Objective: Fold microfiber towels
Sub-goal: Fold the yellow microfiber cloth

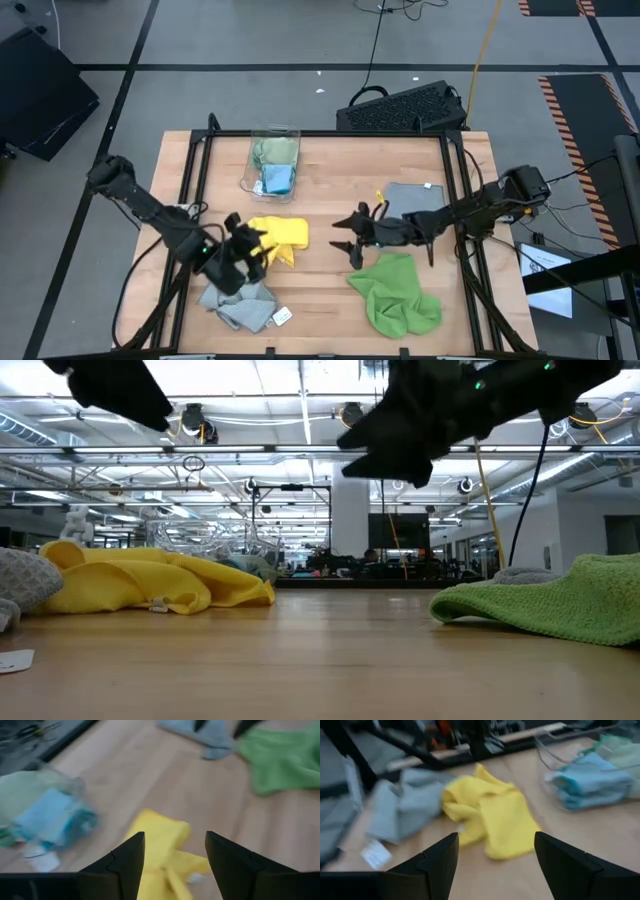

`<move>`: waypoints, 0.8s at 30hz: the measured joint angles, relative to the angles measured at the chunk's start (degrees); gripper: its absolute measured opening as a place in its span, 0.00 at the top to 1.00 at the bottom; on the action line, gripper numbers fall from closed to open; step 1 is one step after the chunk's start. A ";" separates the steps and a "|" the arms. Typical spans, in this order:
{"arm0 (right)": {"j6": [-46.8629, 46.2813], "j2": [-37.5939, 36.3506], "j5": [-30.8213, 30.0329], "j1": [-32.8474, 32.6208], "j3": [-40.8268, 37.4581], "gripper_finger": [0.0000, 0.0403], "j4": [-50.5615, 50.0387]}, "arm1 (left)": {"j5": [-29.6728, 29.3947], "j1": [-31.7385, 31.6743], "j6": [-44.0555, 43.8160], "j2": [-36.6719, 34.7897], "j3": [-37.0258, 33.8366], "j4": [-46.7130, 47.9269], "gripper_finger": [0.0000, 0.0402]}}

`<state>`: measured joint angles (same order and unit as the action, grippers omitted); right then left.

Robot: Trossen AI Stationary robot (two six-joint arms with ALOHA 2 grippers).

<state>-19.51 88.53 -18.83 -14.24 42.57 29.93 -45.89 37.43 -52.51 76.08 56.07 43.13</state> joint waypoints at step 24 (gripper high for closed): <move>-19.45 22.56 -4.19 3.04 20.17 0.45 -16.03 | -3.76 11.93 4.56 4.54 -0.04 -11.25 0.47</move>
<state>-38.96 111.09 -23.02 -11.20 62.74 13.90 -49.65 49.36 -47.95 80.63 56.03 31.88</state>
